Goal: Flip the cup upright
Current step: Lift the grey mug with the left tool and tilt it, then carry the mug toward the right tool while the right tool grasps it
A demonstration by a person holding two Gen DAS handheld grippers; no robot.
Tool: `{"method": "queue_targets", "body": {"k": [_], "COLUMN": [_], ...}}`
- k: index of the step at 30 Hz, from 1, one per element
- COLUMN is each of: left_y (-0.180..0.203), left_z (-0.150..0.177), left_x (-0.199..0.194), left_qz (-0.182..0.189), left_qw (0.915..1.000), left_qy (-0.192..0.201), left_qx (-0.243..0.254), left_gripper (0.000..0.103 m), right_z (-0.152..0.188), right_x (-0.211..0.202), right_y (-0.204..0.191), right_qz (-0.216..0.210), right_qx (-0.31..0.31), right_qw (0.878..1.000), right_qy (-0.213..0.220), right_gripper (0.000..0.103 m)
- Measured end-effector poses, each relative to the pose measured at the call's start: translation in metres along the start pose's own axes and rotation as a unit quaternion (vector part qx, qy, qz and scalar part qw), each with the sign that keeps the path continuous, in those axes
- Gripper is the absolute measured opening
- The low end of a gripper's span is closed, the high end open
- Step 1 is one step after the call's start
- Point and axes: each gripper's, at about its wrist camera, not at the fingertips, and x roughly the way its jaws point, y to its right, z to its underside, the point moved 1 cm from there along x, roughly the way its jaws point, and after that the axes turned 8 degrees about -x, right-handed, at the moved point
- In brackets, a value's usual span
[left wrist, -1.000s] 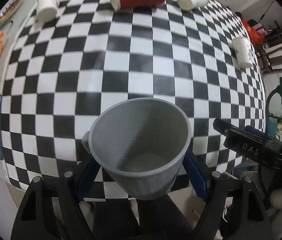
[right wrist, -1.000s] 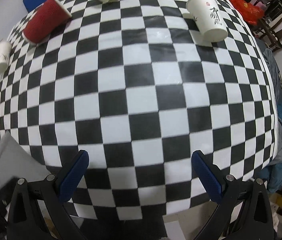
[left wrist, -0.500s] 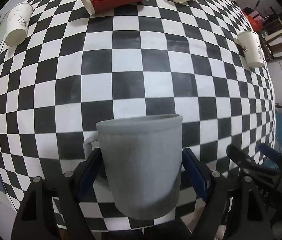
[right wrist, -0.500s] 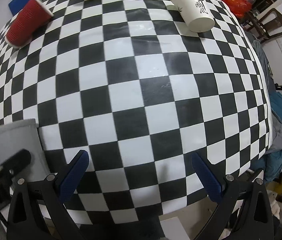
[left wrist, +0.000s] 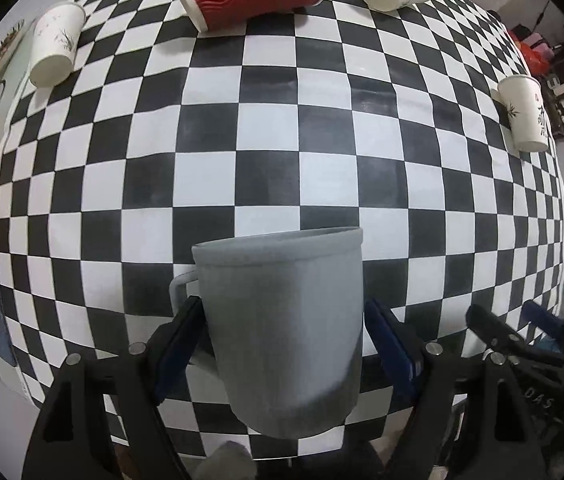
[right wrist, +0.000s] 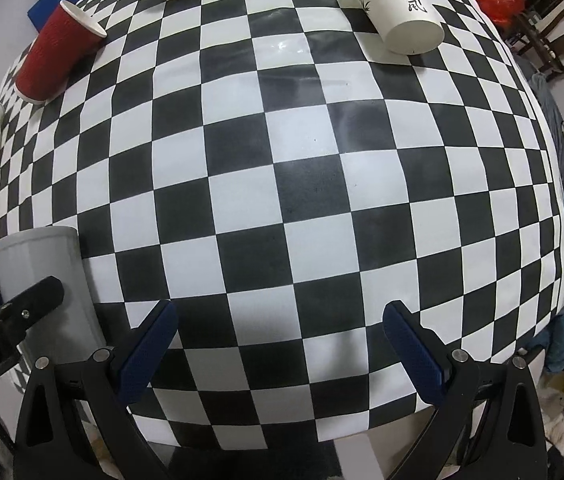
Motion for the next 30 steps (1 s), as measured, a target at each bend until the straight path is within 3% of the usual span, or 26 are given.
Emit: {"method": "queue_targets", "body": {"k": [4,13,17,24,30], "left_y": [0.003,-0.02,-0.04,-0.079,-0.129], "left_z": [0.002,0.014,0.024,0.042,0.054], "left_x": [-0.007,-0.05,-0.07,-0.074,-0.047], "left_qz": [-0.006,-0.048,-0.07,-0.107,-0.12], "left_qw": [0.9997,0.9934,0.988,0.9824,0.9825], "left_qy": [0.02,0.101,0.134,0.14,0.098], "left_qx": [-0.008,-0.025,-0.031,-0.06,-0.103], "left_gripper": [0.093,0.093,0.093,0.093,0.093], "right_z": [-0.001,0.0,0.01,0.016,0.012], "right_x": [-0.007,-0.033,-0.043,-0.051,-0.044], "right_y": [0.005,0.006,-0.018,-0.07,-0.123], "right_qz": [-0.003,-0.017,-0.028,-0.054,-0.069], "right_qx": [-0.008,-0.026,-0.038,-0.073,-0.098], "right_qw": [1.0,0.999,0.999,0.996,0.993], "right_qy": [0.004,0.016,0.019,0.016,0.006], "right_gripper": [0.103,0.103,0.103,0.103,0.103]}}
